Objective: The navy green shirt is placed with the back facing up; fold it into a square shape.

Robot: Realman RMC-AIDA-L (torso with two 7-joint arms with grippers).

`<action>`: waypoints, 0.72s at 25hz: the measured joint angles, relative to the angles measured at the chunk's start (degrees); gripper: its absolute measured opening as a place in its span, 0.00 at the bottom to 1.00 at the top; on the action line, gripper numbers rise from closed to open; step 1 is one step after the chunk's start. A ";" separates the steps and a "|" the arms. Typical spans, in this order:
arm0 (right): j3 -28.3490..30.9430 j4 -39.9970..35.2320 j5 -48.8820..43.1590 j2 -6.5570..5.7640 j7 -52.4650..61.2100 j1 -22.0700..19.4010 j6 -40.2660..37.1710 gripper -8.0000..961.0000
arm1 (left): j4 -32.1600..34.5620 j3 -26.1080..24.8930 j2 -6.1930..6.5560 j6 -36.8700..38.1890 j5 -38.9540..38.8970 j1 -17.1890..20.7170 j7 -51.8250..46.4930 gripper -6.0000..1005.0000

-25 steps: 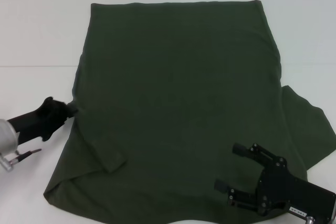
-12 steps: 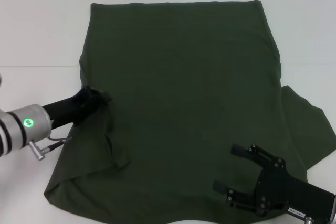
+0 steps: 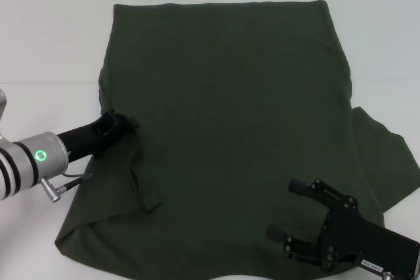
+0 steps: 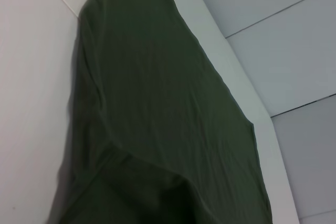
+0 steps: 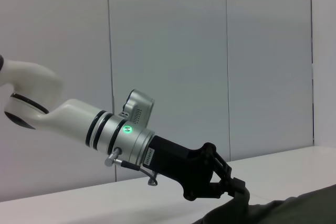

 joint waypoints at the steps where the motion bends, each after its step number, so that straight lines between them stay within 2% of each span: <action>1: 0.00 0.00 0.00 0.00 0.00 0.00 0.00 0.97 | -0.03 -0.01 -0.05 0.11 -0.48 0.04 0.76 0.05; 7: -0.01 0.00 0.00 0.00 0.00 -0.02 -0.02 0.97 | -2.20 -0.05 -0.65 1.38 -7.46 0.46 8.32 0.09; 12: -0.10 0.00 0.00 0.00 0.00 -0.17 -0.07 0.97 | -2.87 -0.06 -0.71 1.94 -9.49 0.91 8.73 0.21; 15: 0.03 0.00 0.00 -0.02 0.00 -0.33 -0.08 0.97 | -2.60 -0.08 -0.36 4.27 -9.54 1.69 9.50 0.28; 17: 0.03 0.00 0.00 -0.08 0.16 -0.38 -0.09 0.97 | -2.29 0.02 0.25 7.57 -9.52 2.55 11.56 0.37; 18: 0.05 0.00 0.00 -0.12 0.31 -0.42 -0.08 0.97 | -2.30 0.43 1.43 11.26 -9.29 3.61 13.62 0.42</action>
